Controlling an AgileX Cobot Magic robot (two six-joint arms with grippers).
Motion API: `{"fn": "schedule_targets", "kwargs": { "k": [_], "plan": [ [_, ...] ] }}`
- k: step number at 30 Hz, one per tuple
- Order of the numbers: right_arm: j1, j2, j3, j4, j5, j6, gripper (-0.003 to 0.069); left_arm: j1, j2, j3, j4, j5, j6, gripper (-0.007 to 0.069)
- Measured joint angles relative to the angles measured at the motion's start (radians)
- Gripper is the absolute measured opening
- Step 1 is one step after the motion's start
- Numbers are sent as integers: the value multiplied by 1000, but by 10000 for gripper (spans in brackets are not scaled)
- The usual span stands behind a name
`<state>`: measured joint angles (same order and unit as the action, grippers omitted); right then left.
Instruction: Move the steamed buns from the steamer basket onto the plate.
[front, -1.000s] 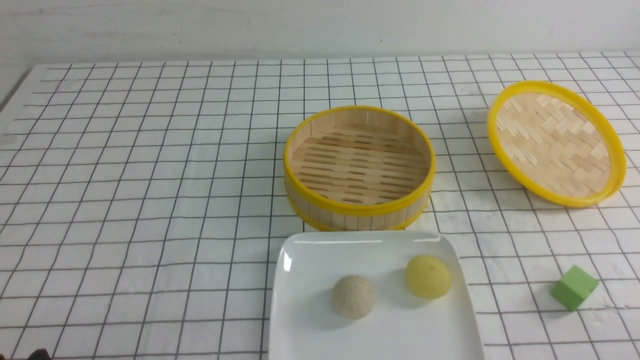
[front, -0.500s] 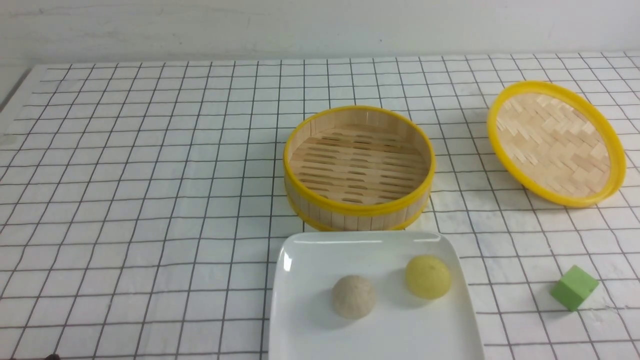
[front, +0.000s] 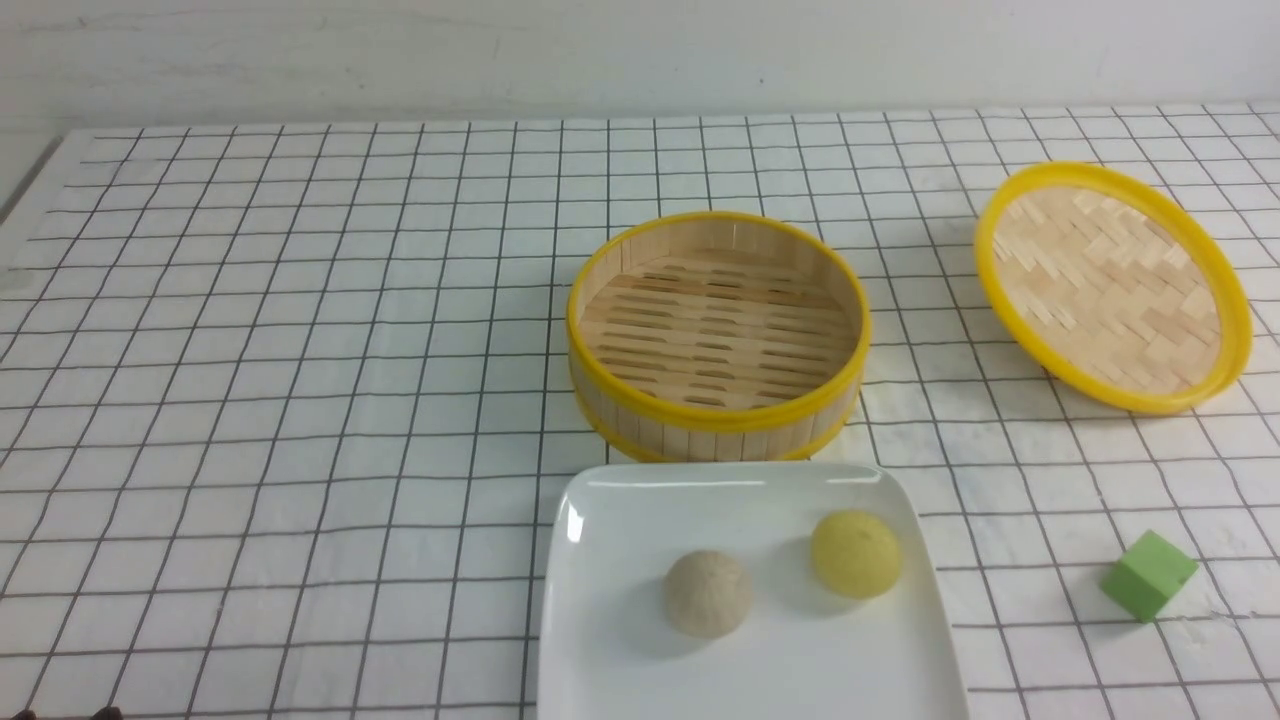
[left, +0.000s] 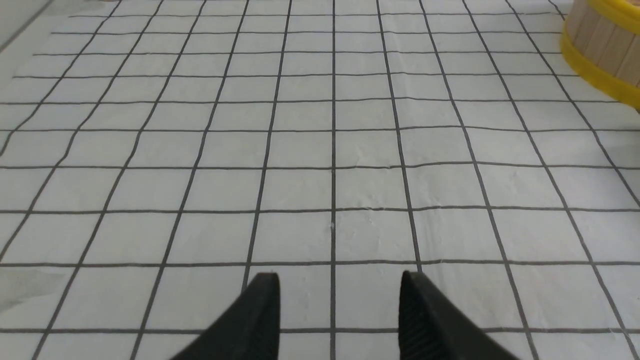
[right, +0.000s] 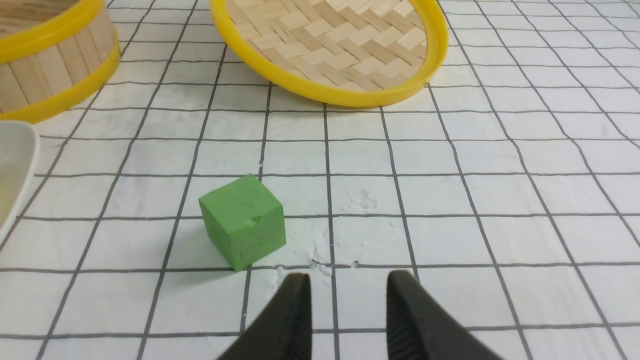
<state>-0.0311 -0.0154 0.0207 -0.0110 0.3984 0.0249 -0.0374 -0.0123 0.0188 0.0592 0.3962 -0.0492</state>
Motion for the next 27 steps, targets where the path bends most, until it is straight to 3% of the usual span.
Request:
{"fn": "schedule_targets", "kwargs": {
  "k": [27],
  "plan": [
    [0, 0, 0, -1, 0, -1, 240, 0, 0, 0, -26, -2, 0, 337]
  ]
}}
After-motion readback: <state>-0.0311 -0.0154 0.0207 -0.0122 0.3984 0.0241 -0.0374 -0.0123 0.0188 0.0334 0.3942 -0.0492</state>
